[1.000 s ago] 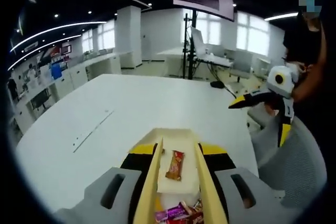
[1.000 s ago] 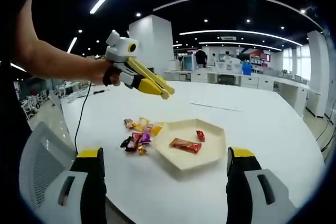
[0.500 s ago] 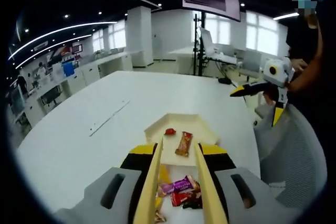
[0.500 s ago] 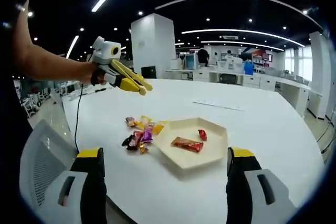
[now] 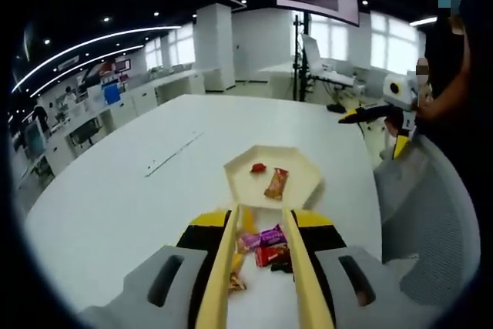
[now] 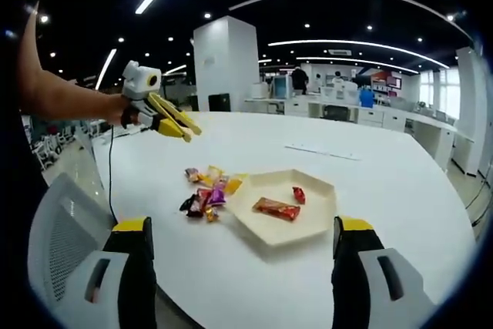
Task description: Place the target food into the container with the food tongs after gripping and lifting it, then release it inside without dropping or visibly crushing the food.
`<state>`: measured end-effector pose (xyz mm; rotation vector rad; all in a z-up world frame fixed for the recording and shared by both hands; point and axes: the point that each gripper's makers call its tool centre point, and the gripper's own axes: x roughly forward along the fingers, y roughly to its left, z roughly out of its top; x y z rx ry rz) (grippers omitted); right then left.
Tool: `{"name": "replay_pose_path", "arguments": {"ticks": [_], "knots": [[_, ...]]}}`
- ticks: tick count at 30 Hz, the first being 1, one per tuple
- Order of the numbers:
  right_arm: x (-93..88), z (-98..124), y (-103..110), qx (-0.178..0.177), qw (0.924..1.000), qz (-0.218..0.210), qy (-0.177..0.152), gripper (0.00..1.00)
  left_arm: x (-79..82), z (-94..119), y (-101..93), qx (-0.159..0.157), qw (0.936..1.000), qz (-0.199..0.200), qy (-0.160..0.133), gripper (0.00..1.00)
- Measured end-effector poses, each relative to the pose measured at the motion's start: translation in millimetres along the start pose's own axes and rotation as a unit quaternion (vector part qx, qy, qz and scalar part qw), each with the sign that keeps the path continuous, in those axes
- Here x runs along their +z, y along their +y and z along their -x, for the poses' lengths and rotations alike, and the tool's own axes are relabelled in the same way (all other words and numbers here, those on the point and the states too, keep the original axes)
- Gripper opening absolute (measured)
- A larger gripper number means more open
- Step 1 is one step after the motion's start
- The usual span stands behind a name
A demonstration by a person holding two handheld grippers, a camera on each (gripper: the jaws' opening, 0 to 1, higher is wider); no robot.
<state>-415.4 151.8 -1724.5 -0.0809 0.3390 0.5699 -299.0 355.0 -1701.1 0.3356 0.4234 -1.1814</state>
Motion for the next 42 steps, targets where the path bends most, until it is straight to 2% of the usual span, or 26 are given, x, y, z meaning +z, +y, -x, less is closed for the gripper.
{"name": "replay_pose_path", "arguments": {"ticks": [3,12,18,20,23,28,36,39,42], "knots": [[0.1,-0.5,2.1,0.005,1.0000,-0.002,0.000,0.96,-4.5,6.7,-1.2,0.014,0.9999,0.000,0.001,0.26],[2.3,-0.9,5.8,0.011,0.9999,-0.010,-0.007,0.99,-21.8,21.7,-16.7,0.025,0.9997,0.004,0.003,0.26],[1.0,-0.9,6.1,0.012,0.9999,-0.009,-0.002,0.99,-23.2,24.1,-19.1,0.039,0.9992,0.011,-0.001,0.26],[1.5,-0.7,5.8,0.012,0.9999,-0.009,-0.003,0.99,-22.5,21.8,-23.5,0.045,0.9989,0.013,-0.002,0.26],[2.0,-0.1,5.0,0.009,0.9999,-0.011,-0.004,0.99,-28.0,18.1,-19.1,0.077,0.9970,0.013,0.002,0.26],[2.0,0.5,3.2,0.006,0.9999,-0.013,-0.005,0.99,-37.4,6.7,-27.8,0.075,0.9970,0.016,0.007,0.26],[2.8,1.5,0.4,0.000,0.9998,-0.016,-0.008,0.99,-62.8,-13.9,-44.3,0.076,0.9958,0.046,0.024,0.26],[2.6,1.5,0.2,0.000,0.9998,-0.018,-0.008,0.99,-74.1,-23.7,-45.9,0.085,0.9943,0.055,0.033,0.26],[2.4,1.5,0.7,0.001,0.9998,-0.018,-0.008,0.99,-90.3,-29.5,-49.1,0.092,0.9927,0.047,0.062,0.26]]}}
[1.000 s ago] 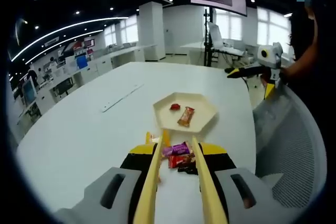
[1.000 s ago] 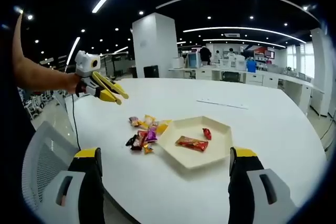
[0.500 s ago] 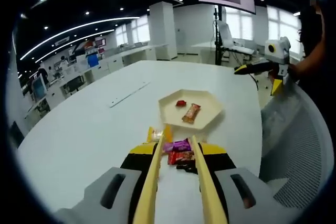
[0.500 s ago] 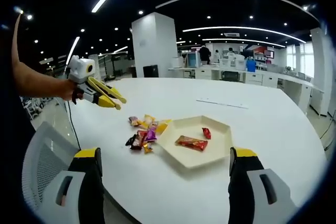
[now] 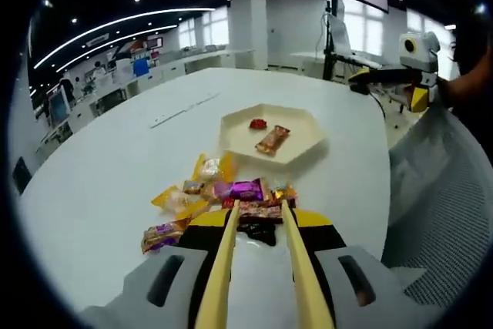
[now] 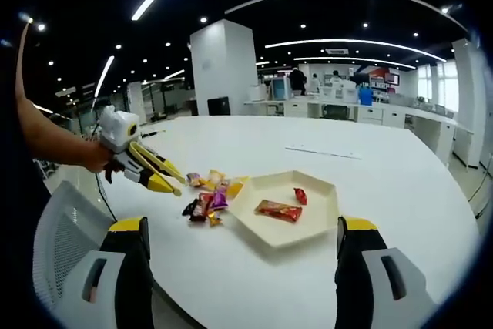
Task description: Place the target food into the container with the food tongs after gripping and lifting it, then release it inside without dropping or visibly crushing the food.
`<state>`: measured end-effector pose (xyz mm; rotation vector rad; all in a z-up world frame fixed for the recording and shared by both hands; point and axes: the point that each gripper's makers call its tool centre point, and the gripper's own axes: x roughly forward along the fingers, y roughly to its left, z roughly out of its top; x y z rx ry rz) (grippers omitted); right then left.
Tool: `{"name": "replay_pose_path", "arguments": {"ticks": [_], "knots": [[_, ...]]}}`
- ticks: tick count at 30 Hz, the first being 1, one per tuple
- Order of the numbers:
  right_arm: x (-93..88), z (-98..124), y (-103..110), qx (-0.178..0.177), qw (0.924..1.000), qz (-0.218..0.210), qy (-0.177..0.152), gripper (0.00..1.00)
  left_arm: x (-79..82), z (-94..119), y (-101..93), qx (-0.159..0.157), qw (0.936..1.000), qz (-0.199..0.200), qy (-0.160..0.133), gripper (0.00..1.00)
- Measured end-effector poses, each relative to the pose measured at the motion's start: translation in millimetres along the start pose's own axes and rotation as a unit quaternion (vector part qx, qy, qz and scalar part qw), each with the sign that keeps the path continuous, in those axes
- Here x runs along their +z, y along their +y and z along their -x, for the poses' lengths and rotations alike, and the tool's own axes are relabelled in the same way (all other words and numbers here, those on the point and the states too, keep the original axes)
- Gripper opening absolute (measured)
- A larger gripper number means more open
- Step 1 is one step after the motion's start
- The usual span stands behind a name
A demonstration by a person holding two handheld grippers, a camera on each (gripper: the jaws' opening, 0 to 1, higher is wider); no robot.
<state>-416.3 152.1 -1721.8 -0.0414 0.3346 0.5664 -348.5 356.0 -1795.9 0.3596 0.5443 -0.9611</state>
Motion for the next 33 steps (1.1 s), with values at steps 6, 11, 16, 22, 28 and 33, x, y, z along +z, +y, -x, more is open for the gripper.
{"name": "replay_pose_path", "arguments": {"ticks": [6,11,16,22,28,33], "knots": [[0.5,0.1,0.2,0.000,1.0000,-0.001,-0.001,0.99,-15.0,-10.9,-2.0,0.015,0.9994,-0.014,0.029,0.26],[0.4,0.0,-0.5,-0.001,1.0000,-0.003,-0.001,0.99,-29.2,-14.4,-4.7,0.020,0.9981,-0.021,0.055,0.26],[0.6,0.2,-1.0,-0.002,1.0000,-0.003,-0.002,0.99,-33.4,-10.4,1.4,0.028,0.9978,-0.014,0.059,0.26],[0.6,0.2,-0.8,-0.002,1.0000,-0.003,-0.002,0.99,-33.3,0.3,14.8,0.041,0.9977,0.021,0.050,0.26],[0.8,0.4,-1.2,-0.003,1.0000,-0.003,-0.002,0.99,-19.5,-15.2,0.5,0.034,0.9981,0.004,0.050,0.26],[1.2,1.1,-2.7,-0.005,1.0000,-0.006,-0.004,0.99,-35.0,-19.0,8.2,0.057,0.9954,0.027,0.071,0.26]]}}
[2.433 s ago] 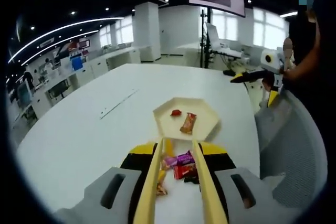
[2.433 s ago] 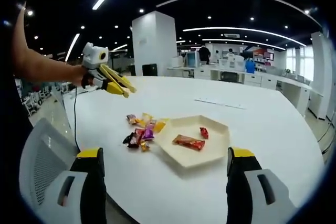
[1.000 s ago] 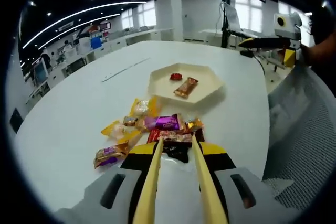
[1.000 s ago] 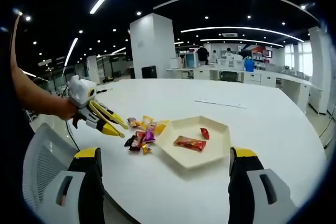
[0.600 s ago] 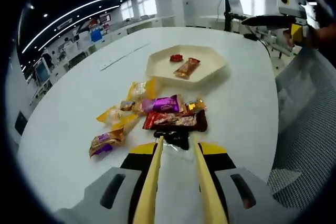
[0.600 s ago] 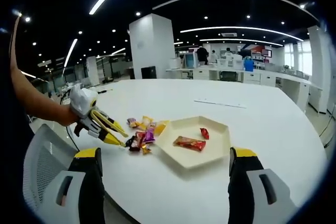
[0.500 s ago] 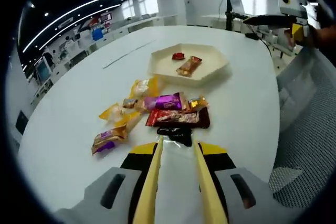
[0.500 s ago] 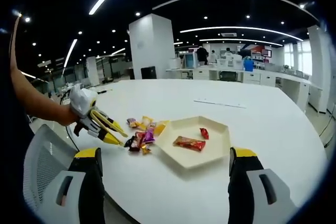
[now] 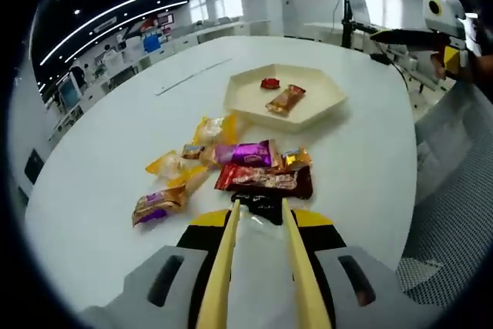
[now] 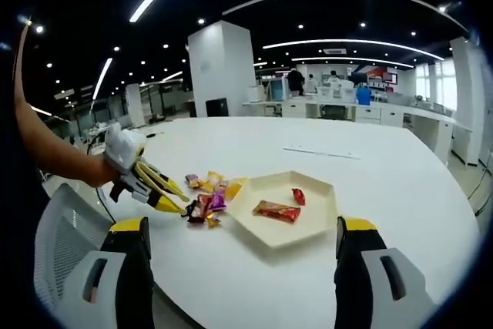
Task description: Place the target food into the container with the food tongs after gripping and lifting it, then release it inside without dropping or visibly crushing the food.
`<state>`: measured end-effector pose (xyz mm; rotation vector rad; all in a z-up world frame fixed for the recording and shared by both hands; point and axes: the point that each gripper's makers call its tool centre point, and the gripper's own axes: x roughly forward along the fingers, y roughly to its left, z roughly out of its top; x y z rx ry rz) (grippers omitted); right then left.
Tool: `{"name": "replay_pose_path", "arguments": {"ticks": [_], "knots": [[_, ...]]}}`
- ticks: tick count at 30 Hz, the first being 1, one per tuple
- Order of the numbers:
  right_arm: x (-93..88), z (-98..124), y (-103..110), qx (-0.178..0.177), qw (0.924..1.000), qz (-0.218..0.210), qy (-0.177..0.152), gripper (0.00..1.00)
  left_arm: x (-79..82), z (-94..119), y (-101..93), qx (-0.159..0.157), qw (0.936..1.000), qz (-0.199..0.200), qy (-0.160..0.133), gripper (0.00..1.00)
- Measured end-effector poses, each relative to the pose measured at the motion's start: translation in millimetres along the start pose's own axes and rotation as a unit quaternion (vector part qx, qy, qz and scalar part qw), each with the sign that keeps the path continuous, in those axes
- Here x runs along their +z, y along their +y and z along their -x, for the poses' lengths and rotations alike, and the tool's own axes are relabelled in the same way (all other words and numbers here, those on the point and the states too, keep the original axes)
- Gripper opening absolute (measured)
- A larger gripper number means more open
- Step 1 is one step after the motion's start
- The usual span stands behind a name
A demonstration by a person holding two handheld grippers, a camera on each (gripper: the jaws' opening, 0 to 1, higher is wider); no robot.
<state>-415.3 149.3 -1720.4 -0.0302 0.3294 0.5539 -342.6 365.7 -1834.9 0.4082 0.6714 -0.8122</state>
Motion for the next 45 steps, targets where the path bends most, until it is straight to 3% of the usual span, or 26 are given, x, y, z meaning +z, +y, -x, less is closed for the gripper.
{"name": "replay_pose_path", "arguments": {"ticks": [3,12,24,25,33,45], "knots": [[0.8,0.3,0.3,0.000,1.0000,0.001,-0.002,0.98,-6.6,6.6,1.7,0.000,1.0000,-0.003,0.007,0.26],[0.8,0.2,0.7,0.000,1.0000,0.002,-0.002,0.98,-29.0,28.9,43.9,0.038,0.9988,0.020,0.022,0.26],[0.7,0.9,-1.1,-0.004,1.0000,0.001,-0.002,0.98,-7.0,12.8,17.1,0.008,0.9993,0.030,0.019,0.26],[0.3,0.9,-1.4,-0.004,1.0000,0.001,-0.001,0.98,-9.1,8.9,17.0,0.010,0.9989,0.036,0.029,0.26],[0.4,1.0,-1.6,-0.004,1.0000,0.000,-0.002,0.98,-11.3,6.6,20.2,0.015,0.9954,0.087,0.037,0.26],[-1.3,-0.3,-0.6,0.000,1.0000,0.003,0.004,0.97,-13.7,5.8,22.9,0.027,0.9918,0.118,0.042,0.27]]}}
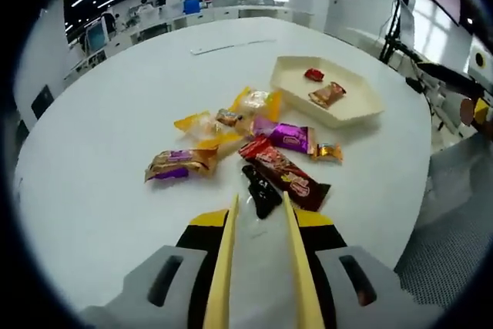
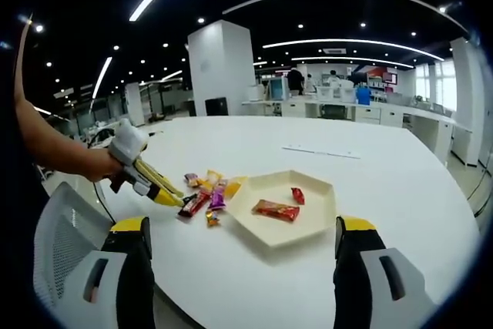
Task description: Place the target food into the container with the food tongs after gripping and lifting it, then release it inside without dropping or visibly crushing the food.
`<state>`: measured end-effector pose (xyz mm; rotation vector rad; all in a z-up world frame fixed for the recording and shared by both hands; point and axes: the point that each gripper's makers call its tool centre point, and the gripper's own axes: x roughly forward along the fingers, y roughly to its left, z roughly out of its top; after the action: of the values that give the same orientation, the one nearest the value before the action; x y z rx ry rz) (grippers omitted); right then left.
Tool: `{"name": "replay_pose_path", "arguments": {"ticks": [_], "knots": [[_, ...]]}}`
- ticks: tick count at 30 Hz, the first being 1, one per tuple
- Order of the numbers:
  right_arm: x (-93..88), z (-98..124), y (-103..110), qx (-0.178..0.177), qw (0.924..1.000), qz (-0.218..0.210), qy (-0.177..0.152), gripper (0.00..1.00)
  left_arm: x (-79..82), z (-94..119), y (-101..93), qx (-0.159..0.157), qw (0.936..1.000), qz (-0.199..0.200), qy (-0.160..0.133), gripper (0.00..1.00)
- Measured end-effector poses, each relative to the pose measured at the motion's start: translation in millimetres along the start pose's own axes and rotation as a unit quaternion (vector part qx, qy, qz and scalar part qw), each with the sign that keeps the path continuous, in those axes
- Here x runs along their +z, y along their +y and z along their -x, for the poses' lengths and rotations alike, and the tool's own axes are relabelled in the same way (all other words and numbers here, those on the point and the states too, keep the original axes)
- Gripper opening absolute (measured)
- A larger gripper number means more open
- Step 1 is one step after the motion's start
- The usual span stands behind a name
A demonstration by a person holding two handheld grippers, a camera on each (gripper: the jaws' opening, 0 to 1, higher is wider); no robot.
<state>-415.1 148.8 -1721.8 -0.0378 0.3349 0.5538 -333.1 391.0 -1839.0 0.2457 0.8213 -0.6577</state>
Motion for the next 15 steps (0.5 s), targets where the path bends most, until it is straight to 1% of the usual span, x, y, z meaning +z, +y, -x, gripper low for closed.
{"name": "replay_pose_path", "arguments": {"ticks": [4,6,11,15], "knots": [[0.1,0.2,-0.1,-0.001,1.0000,0.000,0.000,0.97,3.2,-1.7,-0.7,0.004,0.9999,0.013,0.001,0.27],[0.1,0.5,-0.8,-0.002,1.0000,0.000,0.000,0.97,3.7,-3.9,-1.6,0.001,0.9999,0.014,0.000,0.27],[0.8,0.9,-1.4,-0.004,1.0000,-0.001,-0.001,0.97,6.4,-1.4,-6.0,-0.003,0.9999,0.011,-0.003,0.27],[0.6,1.0,-1.7,-0.005,1.0000,-0.001,-0.002,0.97,5.7,-2.8,-3.9,-0.003,1.0000,0.007,-0.005,0.27]]}}
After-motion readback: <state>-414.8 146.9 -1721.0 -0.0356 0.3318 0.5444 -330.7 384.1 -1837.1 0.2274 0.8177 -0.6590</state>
